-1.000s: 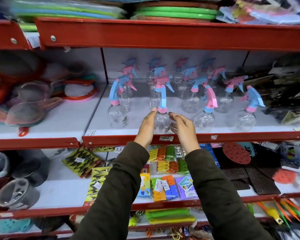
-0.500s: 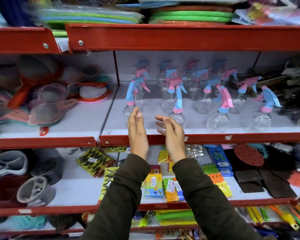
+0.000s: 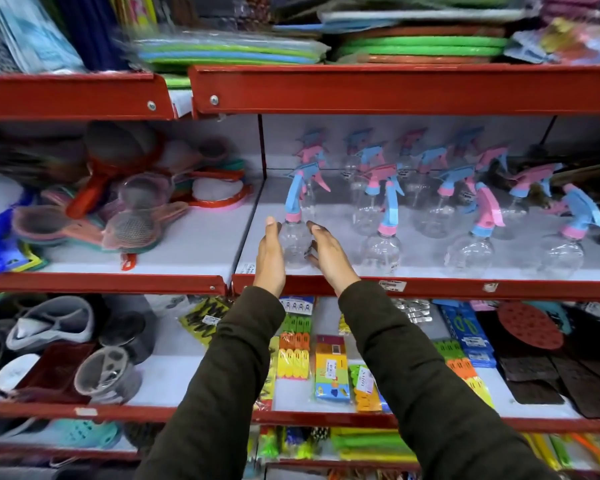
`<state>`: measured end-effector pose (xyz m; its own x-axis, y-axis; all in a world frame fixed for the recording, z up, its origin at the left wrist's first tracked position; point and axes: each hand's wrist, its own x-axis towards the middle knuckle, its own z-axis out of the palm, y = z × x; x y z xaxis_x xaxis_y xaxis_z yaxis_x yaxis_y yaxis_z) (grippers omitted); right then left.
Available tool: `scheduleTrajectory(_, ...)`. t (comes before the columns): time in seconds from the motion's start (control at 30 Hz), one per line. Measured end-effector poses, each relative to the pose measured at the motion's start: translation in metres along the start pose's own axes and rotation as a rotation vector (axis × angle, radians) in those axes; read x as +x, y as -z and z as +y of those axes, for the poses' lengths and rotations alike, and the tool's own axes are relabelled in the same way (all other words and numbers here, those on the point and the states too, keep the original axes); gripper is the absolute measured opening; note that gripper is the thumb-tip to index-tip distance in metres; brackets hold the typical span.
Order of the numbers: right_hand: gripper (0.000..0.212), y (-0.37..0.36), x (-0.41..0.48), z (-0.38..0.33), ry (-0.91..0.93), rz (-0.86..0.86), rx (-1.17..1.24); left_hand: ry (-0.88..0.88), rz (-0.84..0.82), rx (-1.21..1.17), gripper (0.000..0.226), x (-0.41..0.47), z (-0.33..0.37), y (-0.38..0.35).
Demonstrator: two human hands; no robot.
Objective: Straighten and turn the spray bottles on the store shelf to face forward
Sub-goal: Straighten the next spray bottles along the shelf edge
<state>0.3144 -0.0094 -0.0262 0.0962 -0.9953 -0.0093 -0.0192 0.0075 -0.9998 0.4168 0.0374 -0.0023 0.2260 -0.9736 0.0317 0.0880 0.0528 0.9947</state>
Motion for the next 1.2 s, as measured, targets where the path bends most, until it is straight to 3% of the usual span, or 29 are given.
scheduleTrajectory(0.07, 0.056, 0.001, -0.010, 0.000, 0.007, 0.001, 0.012, -0.019, -0.021, -0.007, 0.067, -0.007, -0.001, 0.005)
scheduleTrajectory(0.17, 0.057, 0.002, -0.023, 0.001, 0.042, -0.003, 0.008, -0.036, -0.046, -0.010, 0.044, -0.014, -0.002, 0.008)
scheduleTrajectory(0.37, 0.053, -0.004, -0.048, 0.004, 0.110, 0.042, -0.025, -0.087, -0.109, 0.043, 0.038, -0.021, 0.003, 0.010)
scheduleTrajectory(0.57, 0.049, -0.006, -0.047, -0.003, 0.144, 0.157, -0.082, -0.118, 0.111, 0.138, 0.046, -0.029, -0.004, 0.010)
scheduleTrajectory(0.77, 0.046, -0.013, -0.044, -0.014, 0.102, 0.074, -0.081, -0.101, 0.044, 0.154, 0.057, -0.024, -0.001, 0.008)
scheduleTrajectory(1.2, 0.046, -0.017, -0.067, 0.000, 0.139, 0.131, -0.058, -0.010, -0.031, 0.124, 0.066, -0.011, 0.004, 0.011)
